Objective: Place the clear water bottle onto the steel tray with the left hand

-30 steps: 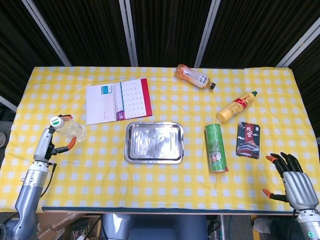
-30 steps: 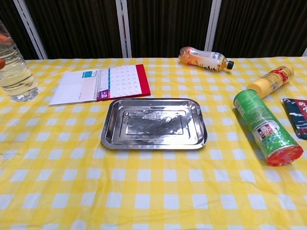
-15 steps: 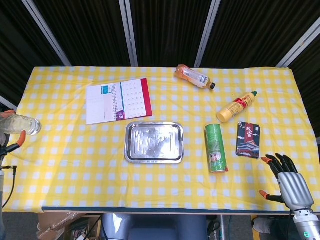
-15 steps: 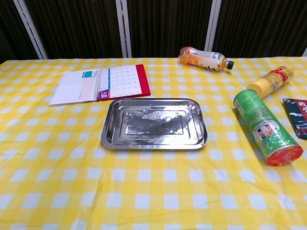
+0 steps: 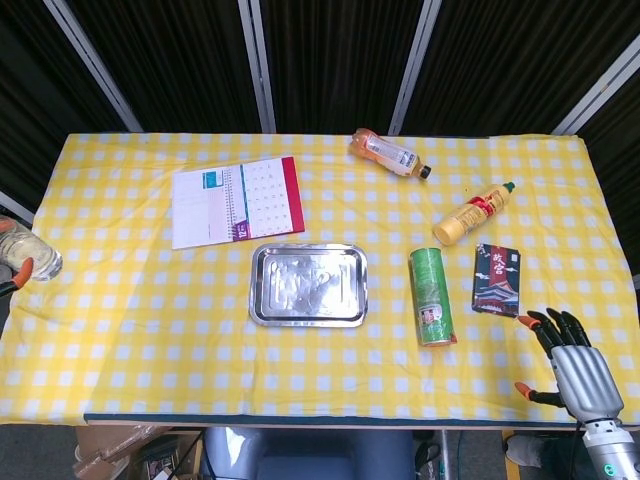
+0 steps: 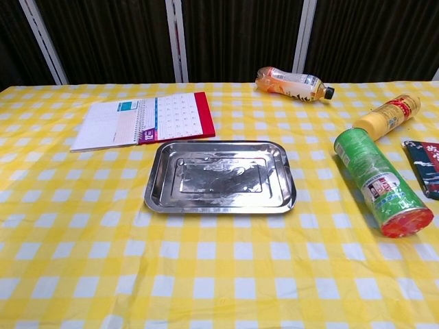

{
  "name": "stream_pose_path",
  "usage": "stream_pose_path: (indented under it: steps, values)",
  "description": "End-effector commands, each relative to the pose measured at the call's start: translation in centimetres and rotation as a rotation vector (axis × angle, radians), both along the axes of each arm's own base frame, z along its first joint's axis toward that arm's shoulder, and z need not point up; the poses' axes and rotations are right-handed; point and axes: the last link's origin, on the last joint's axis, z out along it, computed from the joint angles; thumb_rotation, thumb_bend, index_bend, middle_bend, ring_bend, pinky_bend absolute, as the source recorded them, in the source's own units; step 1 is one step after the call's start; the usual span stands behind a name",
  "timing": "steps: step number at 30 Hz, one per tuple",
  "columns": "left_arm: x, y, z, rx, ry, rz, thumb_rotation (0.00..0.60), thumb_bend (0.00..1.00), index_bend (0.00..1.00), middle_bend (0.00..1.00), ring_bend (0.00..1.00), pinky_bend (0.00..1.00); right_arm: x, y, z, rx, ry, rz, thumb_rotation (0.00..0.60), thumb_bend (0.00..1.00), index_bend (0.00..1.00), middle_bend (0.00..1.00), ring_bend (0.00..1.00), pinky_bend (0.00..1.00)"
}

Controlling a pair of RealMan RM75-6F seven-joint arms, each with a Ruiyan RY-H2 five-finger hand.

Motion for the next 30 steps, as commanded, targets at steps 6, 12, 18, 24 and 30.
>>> stream_pose_path:
  steps: [6,12,18,24,30]
  values:
    - [8.1,1.9,-9.6,-0.167,-0.071,-0.156,0.600,0.54,0.37,0.15,0.00,0.00,-0.4,0.0,0.3,-0.004,0.003,-0.010,0.600,0.16,0.19,0.15,0.04,0.02]
    - [13.0,1.1,-14.0,-0.232,-0.110,-0.256,0.600,0.54,0.37,0.16,0.00,0.00,-0.3,0.1,0.2,-0.003,0.003,-0.002,0.600,0.16,0.19,0.15,0.04,0.02]
    - [17.0,1.5,-16.1,-0.267,-0.139,-0.321,0.600,0.60,0.39,0.17,0.00,0.00,-0.2,0.1,0.1,0.003,0.007,0.000,0.600,0.16,0.19,0.15,0.04,0.02]
    - [17.2,1.9,-14.5,-0.203,-0.119,-0.301,0.600,0.64,0.42,0.18,0.00,0.00,-0.4,0.0,0.1,0.007,0.006,-0.009,0.600,0.16,0.19,0.15,0.04,0.02]
    - [13.3,1.4,-10.5,-0.112,-0.072,-0.206,0.600,0.65,0.46,0.19,0.00,0.00,-0.2,0.1,-0.1,0.012,0.003,-0.002,0.600,0.16,0.19,0.15,0.04,0.02]
